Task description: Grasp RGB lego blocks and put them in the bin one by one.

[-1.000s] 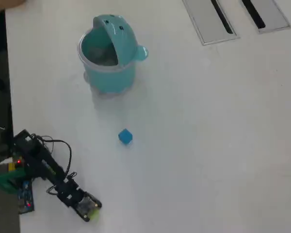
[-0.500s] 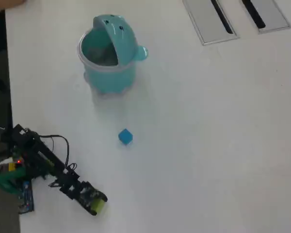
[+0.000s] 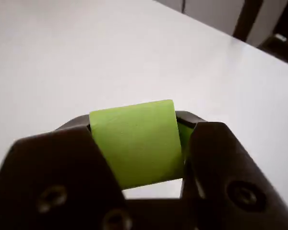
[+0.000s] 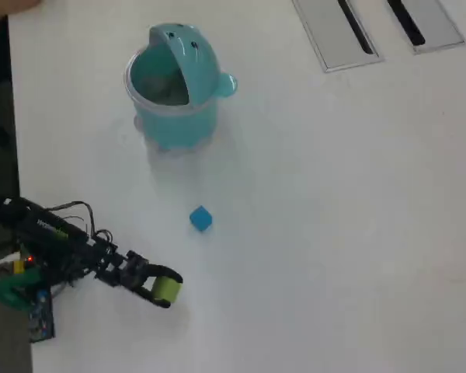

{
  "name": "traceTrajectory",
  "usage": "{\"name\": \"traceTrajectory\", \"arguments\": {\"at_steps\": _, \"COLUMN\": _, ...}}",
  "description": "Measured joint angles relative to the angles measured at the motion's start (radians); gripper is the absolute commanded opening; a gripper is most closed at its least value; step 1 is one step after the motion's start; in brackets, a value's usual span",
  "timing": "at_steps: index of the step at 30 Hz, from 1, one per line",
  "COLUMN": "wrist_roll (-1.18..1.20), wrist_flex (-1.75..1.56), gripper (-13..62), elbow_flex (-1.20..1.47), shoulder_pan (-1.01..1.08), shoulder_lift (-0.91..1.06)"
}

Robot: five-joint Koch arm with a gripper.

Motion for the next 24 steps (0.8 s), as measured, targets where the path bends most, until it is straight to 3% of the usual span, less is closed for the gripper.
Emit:
{"name": "traceTrajectory", "arguments": {"at_steps": 9, "wrist_roll": 0.035, "wrist_flex": 0.0, "gripper": 16.7, "elbow_flex": -0.018, "shoulder_pan": -0.307, "shoulder_lift": 0.244}}
{"name": "traceTrajectory", "arguments": {"at_steps": 17, "wrist_roll": 0.003, "wrist_flex": 0.0, "gripper": 19.5, "elbow_flex": -0.02, "shoulder_pan": -0.477, "shoulder_lift": 0.261}}
{"name": "traceTrajectory", "arguments": {"at_steps": 24, "wrist_roll": -0.187, "wrist_flex": 0.0, "gripper": 16.4, "elbow_flex": -0.02, "shoulder_pan": -0.687, "shoulder_lift": 0.261}}
